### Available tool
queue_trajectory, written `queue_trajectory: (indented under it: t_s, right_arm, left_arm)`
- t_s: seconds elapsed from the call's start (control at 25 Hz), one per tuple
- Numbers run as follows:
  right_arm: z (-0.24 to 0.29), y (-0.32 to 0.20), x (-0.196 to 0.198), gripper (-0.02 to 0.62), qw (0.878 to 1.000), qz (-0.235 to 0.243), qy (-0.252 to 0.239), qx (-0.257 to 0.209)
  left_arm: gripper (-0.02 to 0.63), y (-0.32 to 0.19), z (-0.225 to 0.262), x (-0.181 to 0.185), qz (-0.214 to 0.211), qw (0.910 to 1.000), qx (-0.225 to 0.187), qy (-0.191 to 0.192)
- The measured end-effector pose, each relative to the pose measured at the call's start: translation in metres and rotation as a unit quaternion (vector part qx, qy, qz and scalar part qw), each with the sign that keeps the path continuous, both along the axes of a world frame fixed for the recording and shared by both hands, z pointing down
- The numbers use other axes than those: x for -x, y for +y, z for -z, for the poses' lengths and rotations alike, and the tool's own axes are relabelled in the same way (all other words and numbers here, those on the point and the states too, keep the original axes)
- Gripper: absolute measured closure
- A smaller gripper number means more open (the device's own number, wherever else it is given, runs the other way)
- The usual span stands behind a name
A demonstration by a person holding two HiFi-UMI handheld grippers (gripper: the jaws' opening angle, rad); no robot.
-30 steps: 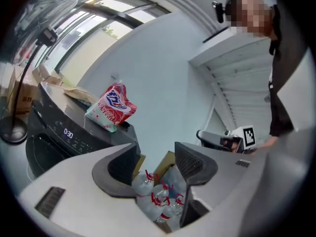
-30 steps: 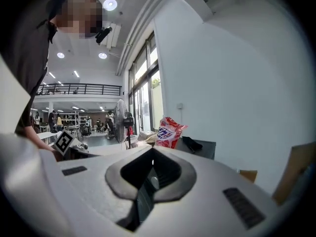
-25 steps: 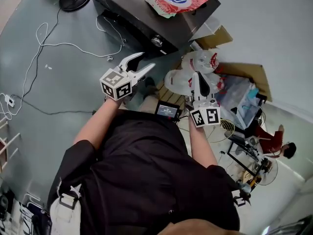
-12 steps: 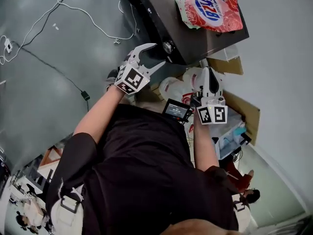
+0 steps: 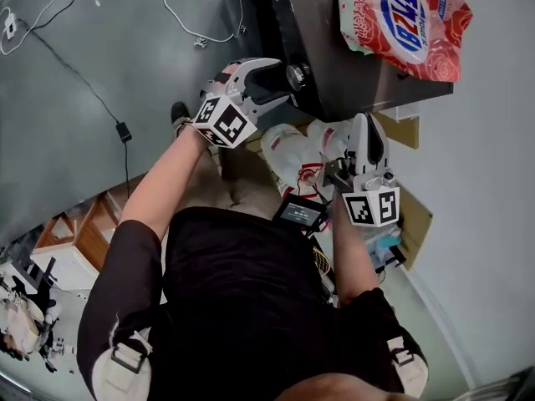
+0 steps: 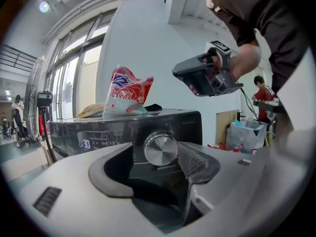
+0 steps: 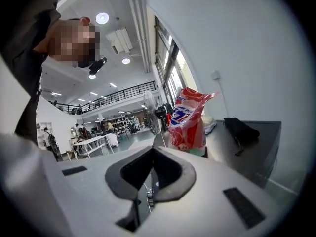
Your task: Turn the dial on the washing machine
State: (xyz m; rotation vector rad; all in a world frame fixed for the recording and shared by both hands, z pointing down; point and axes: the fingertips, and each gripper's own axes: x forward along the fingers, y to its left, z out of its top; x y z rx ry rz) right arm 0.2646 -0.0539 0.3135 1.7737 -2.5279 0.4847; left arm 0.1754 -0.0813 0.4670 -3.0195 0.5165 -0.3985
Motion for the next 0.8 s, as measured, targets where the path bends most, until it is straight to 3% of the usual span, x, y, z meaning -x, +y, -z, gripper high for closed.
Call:
queue_trajectory:
  t_s: [0.24, 0.4, 0.64, 0.8]
  right_arm:
    - [-0.004, -0.013, 0.023, 0.591, 1.0, 0.023, 0.009, -0.007]
    - [-0.013, -0.017, 0.027, 0.591, 0.998, -0.011, 0.048, -0.027]
    - [-0.039, -0.005, 0.004, 0.591, 0.994, -0.078, 0.071, -0.005]
    - [-0.045, -0.003, 0.001, 0.591, 0.994, -0.083, 0.078, -0.002]
  left_arm:
    - [0.336, 0.007, -0.01, -0.018, -0.037, 0.9987, -0.03, 0.021]
    - [0.334, 0.001, -0.015, -0.015, -0.038, 0.9982, -0.039, 0.027]
    - [0.336, 0.004, -0.016, -0.021, -0.047, 0.9976, -0.044, 0.025]
    - [0.336, 0.003, -0.019, -0.026, -0.048, 0.9975, -0.046, 0.022]
